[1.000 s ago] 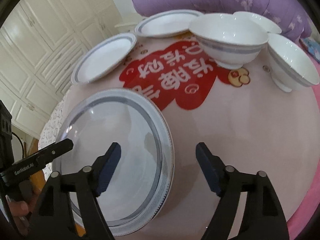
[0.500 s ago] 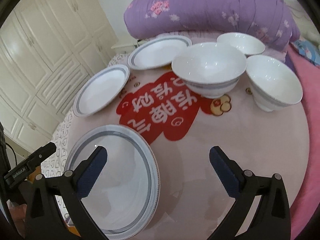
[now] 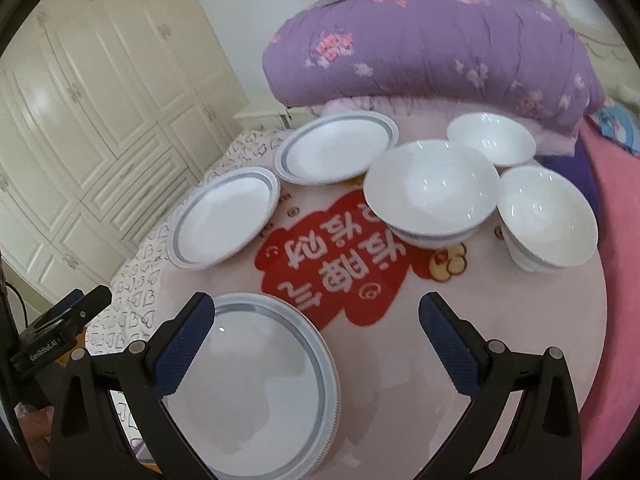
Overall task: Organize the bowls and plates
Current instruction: 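Move both tools to the rim of another grey-rimmed plate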
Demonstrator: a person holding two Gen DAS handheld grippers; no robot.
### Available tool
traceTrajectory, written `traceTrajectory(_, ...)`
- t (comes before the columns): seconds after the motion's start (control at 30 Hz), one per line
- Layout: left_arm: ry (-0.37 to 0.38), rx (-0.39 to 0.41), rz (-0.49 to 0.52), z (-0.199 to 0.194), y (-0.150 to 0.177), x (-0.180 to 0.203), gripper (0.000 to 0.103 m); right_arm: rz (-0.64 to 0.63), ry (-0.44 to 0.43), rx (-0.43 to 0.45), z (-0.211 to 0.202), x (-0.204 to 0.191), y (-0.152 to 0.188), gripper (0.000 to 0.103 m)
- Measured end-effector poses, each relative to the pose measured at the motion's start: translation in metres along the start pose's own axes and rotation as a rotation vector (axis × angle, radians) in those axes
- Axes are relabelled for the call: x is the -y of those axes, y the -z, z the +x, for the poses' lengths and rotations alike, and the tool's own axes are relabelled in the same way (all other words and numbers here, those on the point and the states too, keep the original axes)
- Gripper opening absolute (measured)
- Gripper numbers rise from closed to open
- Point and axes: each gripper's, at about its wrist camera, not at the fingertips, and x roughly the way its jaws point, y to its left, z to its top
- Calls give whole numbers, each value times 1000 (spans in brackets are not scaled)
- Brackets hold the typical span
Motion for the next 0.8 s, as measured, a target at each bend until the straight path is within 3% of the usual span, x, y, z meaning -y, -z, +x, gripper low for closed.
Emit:
traceTrajectory(0.4,-31,37,-14,-4,-13,-12,102,-69,-29,26,8,-33,-30,103)
traceTrajectory(0.8,-6,-16,-177,38,-55,-80,102,-45,-37,-24,45,-28,-68,103)
